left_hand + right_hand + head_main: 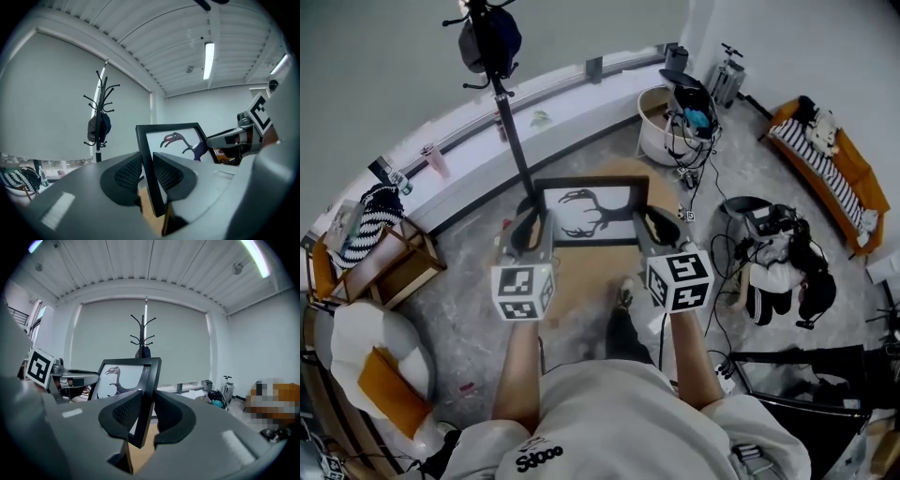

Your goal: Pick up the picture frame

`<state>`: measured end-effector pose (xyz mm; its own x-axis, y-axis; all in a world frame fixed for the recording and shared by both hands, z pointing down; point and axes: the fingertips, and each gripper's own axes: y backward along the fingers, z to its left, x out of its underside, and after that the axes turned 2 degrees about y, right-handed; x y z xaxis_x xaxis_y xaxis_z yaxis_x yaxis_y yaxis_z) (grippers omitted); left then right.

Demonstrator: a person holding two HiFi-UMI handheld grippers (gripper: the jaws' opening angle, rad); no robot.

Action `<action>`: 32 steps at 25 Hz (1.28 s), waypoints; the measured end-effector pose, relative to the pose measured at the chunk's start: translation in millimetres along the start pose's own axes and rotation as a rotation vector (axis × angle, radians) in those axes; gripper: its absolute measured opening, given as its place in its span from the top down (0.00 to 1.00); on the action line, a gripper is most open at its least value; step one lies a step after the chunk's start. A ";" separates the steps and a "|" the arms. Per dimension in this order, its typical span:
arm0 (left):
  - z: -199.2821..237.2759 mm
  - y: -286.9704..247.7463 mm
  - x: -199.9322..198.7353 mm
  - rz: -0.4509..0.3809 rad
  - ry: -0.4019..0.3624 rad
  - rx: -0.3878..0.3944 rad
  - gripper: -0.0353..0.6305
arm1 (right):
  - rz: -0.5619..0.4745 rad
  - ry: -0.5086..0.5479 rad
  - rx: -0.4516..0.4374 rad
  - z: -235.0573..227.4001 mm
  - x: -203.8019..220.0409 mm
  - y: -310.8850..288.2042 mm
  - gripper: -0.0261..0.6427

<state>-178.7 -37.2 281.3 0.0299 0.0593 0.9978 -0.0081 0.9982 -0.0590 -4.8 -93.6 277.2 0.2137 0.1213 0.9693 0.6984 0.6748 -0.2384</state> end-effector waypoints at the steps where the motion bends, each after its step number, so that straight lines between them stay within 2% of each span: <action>1: -2.4 4.0 -7.1 -0.015 -0.009 0.001 0.82 | -0.014 0.004 0.000 0.8 -5.6 5.7 0.83; 9: -17.5 27.5 -53.6 -0.117 -0.066 0.001 0.82 | -0.120 0.046 -0.009 3.8 -47.3 42.2 0.83; 15: -17.2 41.0 -76.9 -0.162 -0.085 -0.008 0.82 | -0.172 0.073 -0.023 12.6 -69.2 56.9 0.83; 19: -31.0 37.4 -92.0 -0.177 -0.118 -0.025 0.82 | -0.188 0.074 -0.031 -1.5 -78.1 63.3 0.83; 32: -37.6 37.8 -100.9 -0.211 -0.131 -0.012 0.82 | -0.217 0.081 -0.015 -6.1 -82.2 69.9 0.83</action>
<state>-144.4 -5.2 177.2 -0.1006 -0.1514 0.9833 -0.0039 0.9884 0.1518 30.6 -60.9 180.5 0.1111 -0.0847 0.9902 0.7441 0.6676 -0.0264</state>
